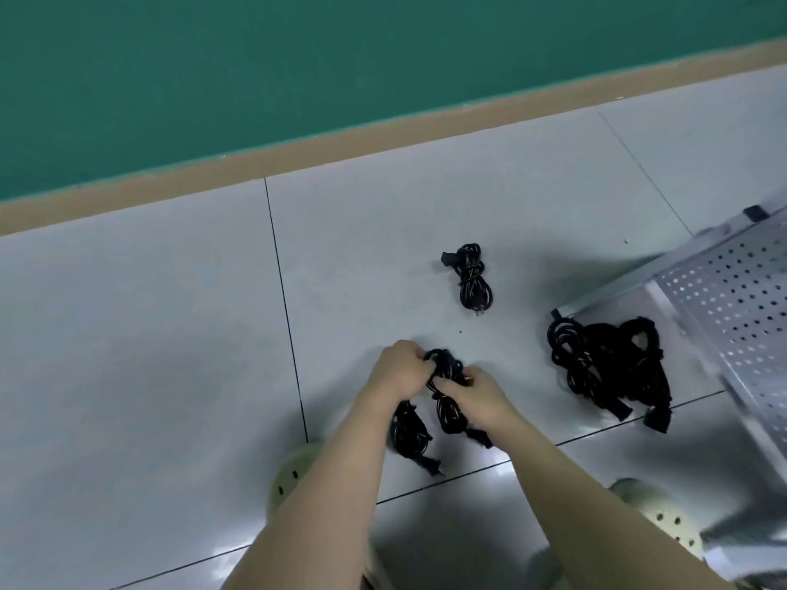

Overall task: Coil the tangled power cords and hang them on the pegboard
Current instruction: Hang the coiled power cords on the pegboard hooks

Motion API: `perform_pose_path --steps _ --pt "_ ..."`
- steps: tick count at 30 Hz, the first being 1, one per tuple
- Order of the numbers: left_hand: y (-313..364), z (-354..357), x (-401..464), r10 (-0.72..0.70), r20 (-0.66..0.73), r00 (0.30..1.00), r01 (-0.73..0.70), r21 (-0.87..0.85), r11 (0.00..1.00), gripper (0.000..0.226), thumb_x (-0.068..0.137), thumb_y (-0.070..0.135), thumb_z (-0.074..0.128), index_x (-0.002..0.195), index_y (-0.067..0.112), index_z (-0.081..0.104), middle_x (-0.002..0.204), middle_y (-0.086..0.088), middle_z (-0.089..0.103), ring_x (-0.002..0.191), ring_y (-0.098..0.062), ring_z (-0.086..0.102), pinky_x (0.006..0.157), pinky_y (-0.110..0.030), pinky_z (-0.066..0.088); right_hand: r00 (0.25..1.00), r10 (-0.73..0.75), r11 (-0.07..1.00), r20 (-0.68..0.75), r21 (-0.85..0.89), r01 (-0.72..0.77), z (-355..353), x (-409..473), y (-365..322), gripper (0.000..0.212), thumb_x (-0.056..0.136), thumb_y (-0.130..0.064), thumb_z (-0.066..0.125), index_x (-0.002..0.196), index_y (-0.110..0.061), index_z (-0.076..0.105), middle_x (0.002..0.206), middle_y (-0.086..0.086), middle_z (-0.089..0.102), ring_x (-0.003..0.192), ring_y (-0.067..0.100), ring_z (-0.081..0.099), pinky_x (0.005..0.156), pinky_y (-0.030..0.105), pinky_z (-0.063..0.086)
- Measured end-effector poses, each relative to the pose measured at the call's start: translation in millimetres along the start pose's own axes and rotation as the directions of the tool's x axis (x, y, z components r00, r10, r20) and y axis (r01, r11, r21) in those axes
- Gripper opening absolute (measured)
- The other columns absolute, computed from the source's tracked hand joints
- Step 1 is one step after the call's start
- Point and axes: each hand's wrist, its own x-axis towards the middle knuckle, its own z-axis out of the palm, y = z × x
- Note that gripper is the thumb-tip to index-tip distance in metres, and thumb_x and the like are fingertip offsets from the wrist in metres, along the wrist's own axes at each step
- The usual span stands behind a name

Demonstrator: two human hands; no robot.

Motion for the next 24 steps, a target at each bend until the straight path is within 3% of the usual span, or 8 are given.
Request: perform_pose_path --steps 2,5,9,12,14,18,22,24 --pt "4.7 6.2 5.3 -0.017 0.048 0.999 0.012 0.110 0.994 0.017 0.092 0.020 0.061 0.096 0.005 0.069 0.085 -0.006 0.067 0.084 -0.027 0.066 0.072 -0.033 0.051 0.999 -0.010 1.000 -0.049 -0.014 0.010 5.6 7.2 3.4 0.017 0.091 -0.021 0.077 0.085 -0.017 0.062 0.077 -0.001 0.067 0.075 0.019 0.064 0.059 0.024 0.045" --pt "4.6 9.2 15.2 -0.002 0.035 0.999 -0.002 0.134 0.991 0.022 0.091 0.024 0.066 0.108 0.011 0.065 0.102 -0.007 0.069 0.093 -0.026 0.065 0.080 -0.034 0.054 0.996 0.017 0.997 -0.092 0.072 -0.010 4.6 14.5 4.8 0.014 0.091 -0.015 0.076 0.087 -0.013 0.063 0.080 0.006 0.069 0.072 0.019 0.065 0.057 0.023 0.046" --pt "15.7 -1.2 21.1 0.079 -0.026 0.997 -0.082 -0.145 0.986 0.034 0.095 0.033 0.068 0.122 0.013 0.061 0.110 -0.001 0.068 0.101 -0.019 0.065 0.081 -0.029 0.047 0.989 0.020 0.948 -0.148 0.318 0.029 -14.7 9.8 -16.1 0.013 0.093 -0.018 0.074 0.098 -0.006 0.069 0.084 0.008 0.077 0.075 0.020 0.073 0.066 0.027 0.053" --pt "53.7 -17.5 5.7 0.224 -0.014 0.974 -0.215 -0.339 0.916 0.031 0.102 0.036 0.060 0.110 0.009 0.072 0.100 0.000 0.074 0.092 -0.013 0.069 0.082 -0.027 0.051 0.976 -0.077 0.899 -0.202 0.410 0.156 -38.3 -5.5 -53.7 0.004 0.094 -0.013 0.073 0.093 -0.009 0.071 0.080 0.002 0.079 0.076 0.016 0.075 0.080 0.036 0.058" --pt "87.4 -32.0 -16.7 0.321 -0.017 0.947 -0.288 -0.488 0.824 0.029 0.105 0.030 0.057 0.107 0.007 0.074 0.097 -0.006 0.077 0.086 -0.012 0.071 0.082 -0.027 0.055 0.962 -0.160 0.866 -0.219 0.437 0.244 -58.5 -27.7 -81.9 0.013 0.092 -0.012 0.075 0.102 -0.007 0.069 0.091 0.007 0.079 0.086 0.020 0.077 0.090 0.043 0.061" --pt "169.3 -61.1 -68.5 0.501 -0.087 0.861 -0.447 -0.600 0.663 0.020 0.103 0.027 0.061 0.100 0.012 0.074 0.092 -0.005 0.076 0.088 -0.019 0.071 0.087 -0.036 0.055 0.892 -0.325 0.796 -0.315 0.417 0.438 -111.0 -95.8 -146.0 0.041 0.073 -0.028 0.080 0.109 -0.016 0.064 0.101 0.009 0.077 0.095 0.027 0.076 0.093 0.051 0.060" --pt "262.4 -74.1 -131.3 0.717 -0.064 0.694 -0.596 -0.609 0.523 0.025 0.101 0.024 0.063 0.114 0.004 0.070 0.113 -0.020 0.075 0.106 -0.034 0.071 0.099 -0.043 0.053 0.767 -0.477 0.703 -0.430 0.336 0.626 -180.9 -182.7 -195.3 0.032 0.076 -0.022 0.076 0.105 -0.013 0.067 0.100 0.009 0.076 0.097 0.026 0.075 0.095 0.049 0.059" --pt "304.3 -74.2 -160.2 0.795 -0.020 0.607 -0.638 -0.609 0.472 0.033 0.095 0.026 0.066 0.117 0.002 0.067 0.117 -0.022 0.072 0.106 -0.040 0.069 0.101 -0.045 0.051 0.717 -0.536 0.678 -0.445 0.279 0.680 -218.0 -224.9 -207.4 0.040 0.072 -0.024 0.075 0.108 -0.008 0.068 0.104 0.012 0.077 0.099 0.028 0.075 0.098 0.049 0.058"
